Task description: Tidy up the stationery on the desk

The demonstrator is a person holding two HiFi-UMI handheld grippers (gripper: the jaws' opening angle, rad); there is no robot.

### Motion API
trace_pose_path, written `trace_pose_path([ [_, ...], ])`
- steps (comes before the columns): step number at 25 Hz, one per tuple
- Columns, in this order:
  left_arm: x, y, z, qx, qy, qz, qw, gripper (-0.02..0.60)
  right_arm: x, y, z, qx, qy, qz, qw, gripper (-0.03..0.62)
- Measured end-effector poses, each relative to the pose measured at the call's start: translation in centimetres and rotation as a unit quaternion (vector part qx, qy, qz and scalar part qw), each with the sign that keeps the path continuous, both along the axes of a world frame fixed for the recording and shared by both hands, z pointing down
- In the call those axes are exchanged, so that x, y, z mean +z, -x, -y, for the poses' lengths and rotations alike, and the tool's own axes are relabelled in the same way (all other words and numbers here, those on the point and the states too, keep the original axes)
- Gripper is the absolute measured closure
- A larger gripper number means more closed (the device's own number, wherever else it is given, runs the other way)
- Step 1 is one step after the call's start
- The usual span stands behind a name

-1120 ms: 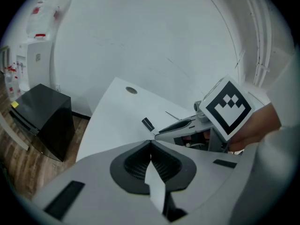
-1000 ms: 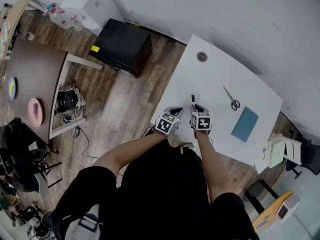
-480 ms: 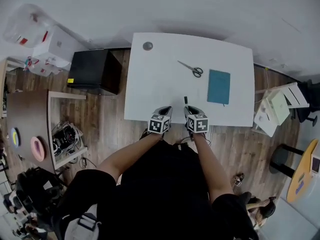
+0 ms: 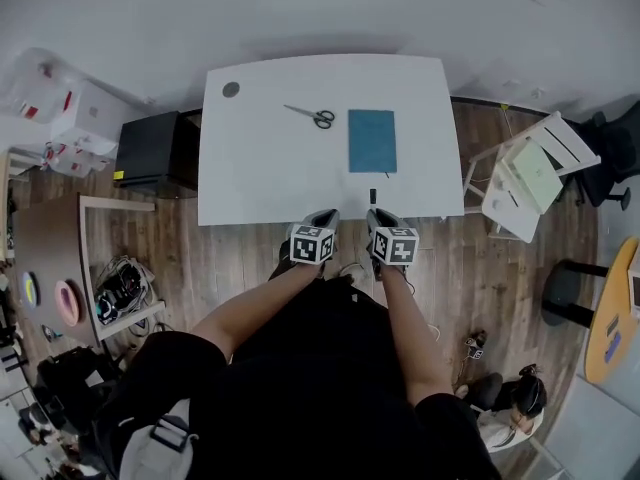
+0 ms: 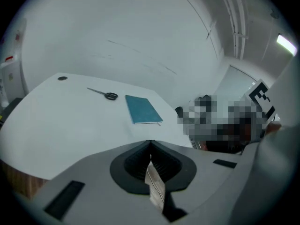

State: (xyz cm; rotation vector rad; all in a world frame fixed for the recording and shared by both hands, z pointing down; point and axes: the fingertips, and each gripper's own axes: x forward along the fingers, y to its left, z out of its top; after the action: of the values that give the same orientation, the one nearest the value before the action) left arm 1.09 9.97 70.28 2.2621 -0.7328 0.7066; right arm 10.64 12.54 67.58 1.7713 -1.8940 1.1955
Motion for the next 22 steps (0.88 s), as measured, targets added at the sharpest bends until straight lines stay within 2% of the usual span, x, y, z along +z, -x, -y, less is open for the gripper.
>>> trace_pose_path([
  [4,-0.6,-3.3,-1.7,0.036,-0.013,0.012,0.9992,0.568,-0.3,-3.6,-2.3,0.028,-0.005,0.009,1.000,0.514],
  [8,-0.4,-5.7,-1.6,0.039,0.000,0.010,0.9992,0.568,0.2,-6.6,-2.6,0.061,-0.003,0.028,0.998,0.514],
  [16,1.0,-11.4,2.9,0.040,-0.001,0.003,0.9992,0.568,1.2,-11.9,1.4,0.055,0.013,-0.011,0.998,0.513],
  [22,2.0,-13.9,5.7,0.038,0.015,-0.007,0.9991,0.568,2.2,-14.7,6.5,0.061,0.031,-0.008,0.998,0.514],
])
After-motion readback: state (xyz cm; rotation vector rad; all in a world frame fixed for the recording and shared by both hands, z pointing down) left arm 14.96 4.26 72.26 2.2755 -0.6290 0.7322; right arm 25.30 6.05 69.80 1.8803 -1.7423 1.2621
